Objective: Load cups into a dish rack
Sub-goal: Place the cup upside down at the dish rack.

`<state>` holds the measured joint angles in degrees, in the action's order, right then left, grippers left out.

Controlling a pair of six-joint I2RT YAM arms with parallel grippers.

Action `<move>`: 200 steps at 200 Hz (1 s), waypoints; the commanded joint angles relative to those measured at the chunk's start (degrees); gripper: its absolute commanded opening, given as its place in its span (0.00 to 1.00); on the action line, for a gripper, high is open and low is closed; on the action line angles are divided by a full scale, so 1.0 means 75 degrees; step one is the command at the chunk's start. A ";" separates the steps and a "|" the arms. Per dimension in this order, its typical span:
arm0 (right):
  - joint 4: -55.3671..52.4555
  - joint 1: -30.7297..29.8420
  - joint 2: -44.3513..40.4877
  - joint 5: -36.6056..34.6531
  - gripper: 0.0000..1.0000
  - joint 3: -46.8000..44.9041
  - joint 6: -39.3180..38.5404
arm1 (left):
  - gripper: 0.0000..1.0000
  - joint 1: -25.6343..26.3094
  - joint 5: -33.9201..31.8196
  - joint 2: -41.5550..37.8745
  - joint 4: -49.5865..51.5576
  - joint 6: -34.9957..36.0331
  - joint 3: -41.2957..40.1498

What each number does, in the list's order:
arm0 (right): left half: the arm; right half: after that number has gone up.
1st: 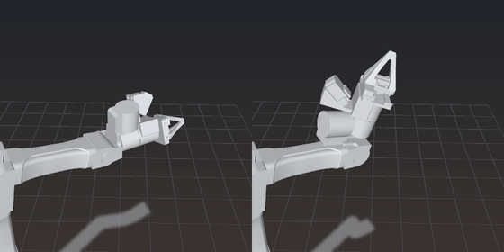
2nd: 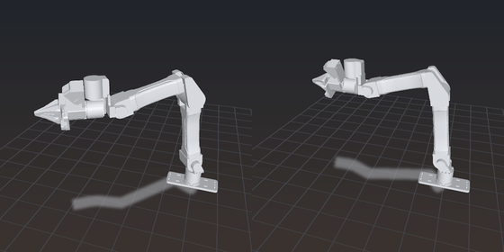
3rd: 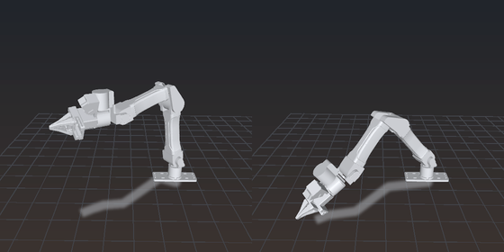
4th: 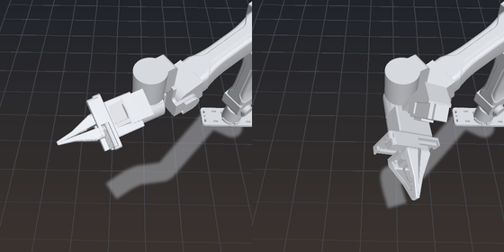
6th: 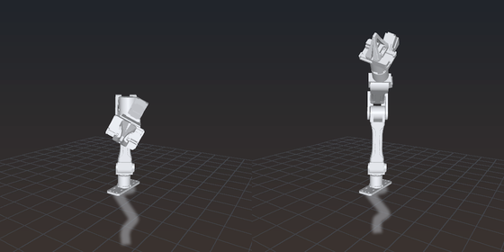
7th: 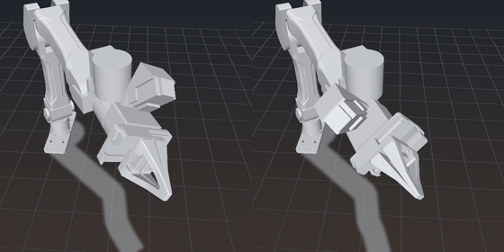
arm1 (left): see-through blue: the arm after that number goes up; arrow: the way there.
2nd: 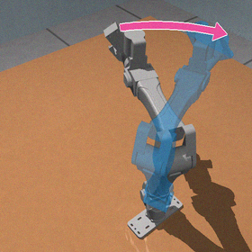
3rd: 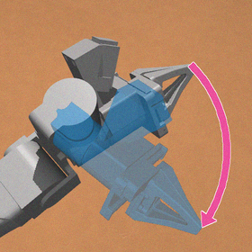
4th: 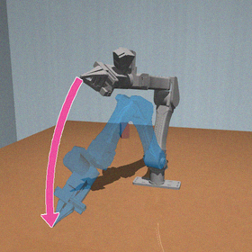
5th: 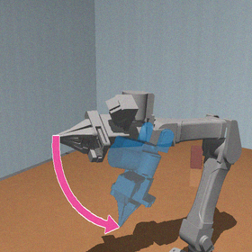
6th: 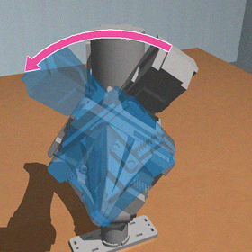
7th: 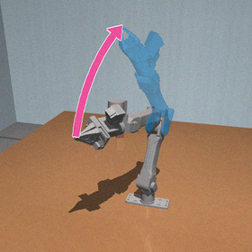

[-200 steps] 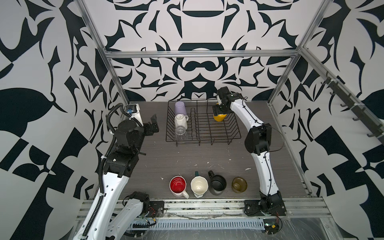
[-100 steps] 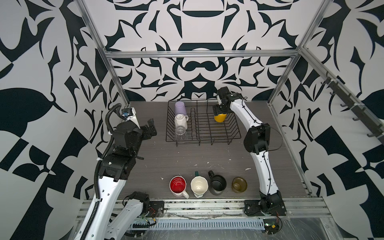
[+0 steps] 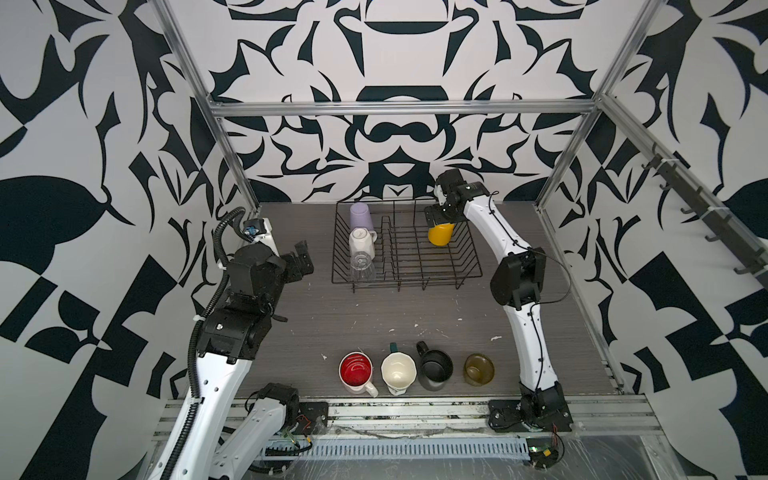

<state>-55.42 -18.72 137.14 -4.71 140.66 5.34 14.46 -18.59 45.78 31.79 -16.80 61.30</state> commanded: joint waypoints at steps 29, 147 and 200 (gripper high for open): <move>0.0258 0.0038 -0.1571 0.0130 0.99 0.0034 -0.0002 | 0.98 -0.0029 0.0543 0.0301 0.1908 -0.0546 0.0794; 0.3117 0.0034 -0.6617 0.1274 0.97 -0.6938 0.1361 | 0.72 0.0596 0.3064 -0.0657 0.4967 -0.4342 -0.0889; 0.3168 0.0035 -0.7044 0.1337 0.96 -0.7700 0.1433 | 0.71 0.1739 0.2653 -0.0938 0.4629 -0.5378 -0.1598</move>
<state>-34.48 -18.50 86.30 4.54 84.18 15.07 23.44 2.81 37.19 65.45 -51.20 51.72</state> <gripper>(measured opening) 0.966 0.711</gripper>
